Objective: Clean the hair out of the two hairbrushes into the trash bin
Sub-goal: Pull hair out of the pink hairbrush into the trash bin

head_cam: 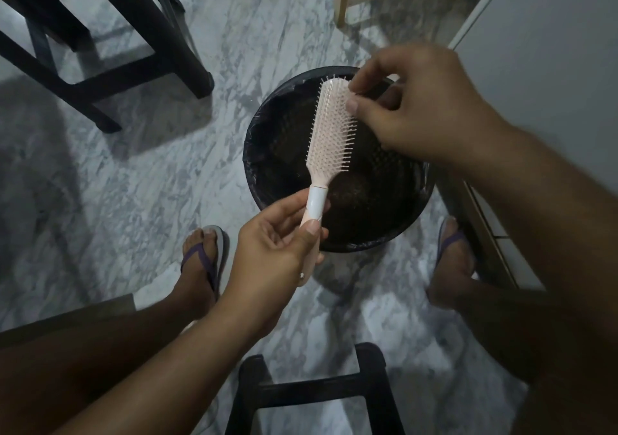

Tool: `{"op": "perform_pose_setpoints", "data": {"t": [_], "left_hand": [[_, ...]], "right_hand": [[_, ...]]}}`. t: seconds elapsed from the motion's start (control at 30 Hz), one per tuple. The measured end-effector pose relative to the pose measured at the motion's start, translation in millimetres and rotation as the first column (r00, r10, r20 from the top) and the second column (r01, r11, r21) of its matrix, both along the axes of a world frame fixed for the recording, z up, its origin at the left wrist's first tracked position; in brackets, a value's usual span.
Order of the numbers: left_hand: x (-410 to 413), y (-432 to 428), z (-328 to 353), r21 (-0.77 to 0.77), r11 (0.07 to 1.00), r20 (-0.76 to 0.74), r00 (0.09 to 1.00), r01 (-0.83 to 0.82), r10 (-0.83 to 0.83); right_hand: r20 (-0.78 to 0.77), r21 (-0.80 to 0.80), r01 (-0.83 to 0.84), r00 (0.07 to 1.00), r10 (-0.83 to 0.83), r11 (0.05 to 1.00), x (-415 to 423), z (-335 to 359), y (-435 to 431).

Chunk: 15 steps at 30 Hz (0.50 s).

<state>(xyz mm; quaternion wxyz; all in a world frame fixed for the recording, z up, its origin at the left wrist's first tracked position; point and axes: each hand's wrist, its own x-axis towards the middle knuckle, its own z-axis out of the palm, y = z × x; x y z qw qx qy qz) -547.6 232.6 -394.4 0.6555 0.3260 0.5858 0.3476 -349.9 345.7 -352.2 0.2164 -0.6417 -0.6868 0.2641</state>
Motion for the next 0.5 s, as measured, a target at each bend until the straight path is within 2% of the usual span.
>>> {"op": "perform_pose_setpoints", "data": {"t": [0.17, 0.33, 0.43, 0.5], "left_hand": [[-3, -5, -1, 0.034, 0.995, -0.114, 0.989, 0.093, -0.089], [-10, -2, -1, 0.103, 0.985, -0.206, 0.972, 0.138, -0.115], [-10, -1, 1, 0.112, 0.982, -0.186, 0.974, 0.151, -0.128], [-7, -1, 4, 0.084, 0.987, -0.12, 0.985, 0.138, -0.128]], "right_hand": [[0.153, -0.053, -0.068, 0.985, 0.075, 0.996, -5, -5, 0], [0.139, 0.024, 0.009, 0.99, -0.012, 1.0, -10, -11, -3], [0.148, 0.026, 0.04, 0.988, -0.043, 0.999, -12, -11, -3], [0.148, 0.035, 0.045, 0.988, -0.05, 0.998, -14, -8, -2]]}}
